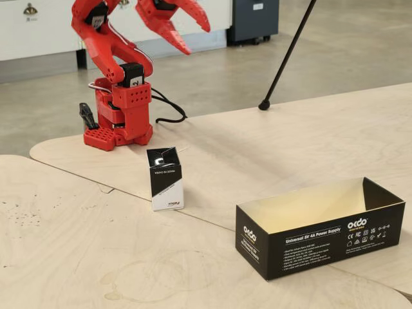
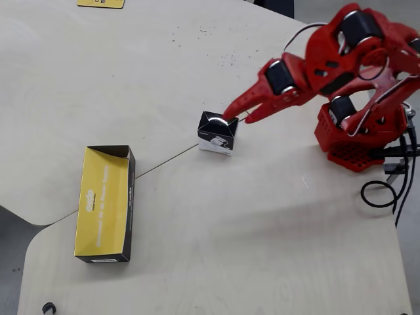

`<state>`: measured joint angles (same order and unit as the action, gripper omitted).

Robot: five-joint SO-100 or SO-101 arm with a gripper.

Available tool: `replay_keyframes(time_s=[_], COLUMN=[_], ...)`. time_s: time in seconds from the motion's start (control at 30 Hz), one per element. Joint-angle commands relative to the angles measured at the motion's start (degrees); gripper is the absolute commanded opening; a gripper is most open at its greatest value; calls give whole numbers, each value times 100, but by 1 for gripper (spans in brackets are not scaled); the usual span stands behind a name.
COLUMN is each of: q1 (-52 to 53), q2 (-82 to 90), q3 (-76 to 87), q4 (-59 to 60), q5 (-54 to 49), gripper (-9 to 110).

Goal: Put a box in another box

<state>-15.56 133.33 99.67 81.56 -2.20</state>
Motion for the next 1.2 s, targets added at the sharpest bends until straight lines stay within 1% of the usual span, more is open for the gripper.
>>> replay_keyframes(time_s=[0.0, 0.17, 0.23, 0.27, 0.33, 0.37, 0.43, 0.57, 0.7, 0.83, 0.9, 1.0, 1.1, 1.17], q1=[185, 439, 624, 712, 949, 1063, 1230, 1670, 2101, 2347, 2355, 2347, 2338, 2268], q2=[-1081, -2241, -2602, -2742, -2813, -2795, -2654, -2268, -2136, -2127, -2127, -2118, -2083, -2092], q3=[-1336, -2276, -2347, -2276, -2074, -1951, -1617, -747, -35, 439, 633, 914, 1125, 1134], q4=[211, 896, 1116, 1178, 1178, 1151, 1072, 747, 308, -105, -193, -264, -431, -545], q5=[1301, 3111, 3568, 3577, 3287, 2927, 1881, -677, -2997, -4913, -5651, -6442, -7022, -7225], gripper=[33, 36, 37, 37, 36, 36, 36, 36, 37, 37, 37, 37, 37, 37])
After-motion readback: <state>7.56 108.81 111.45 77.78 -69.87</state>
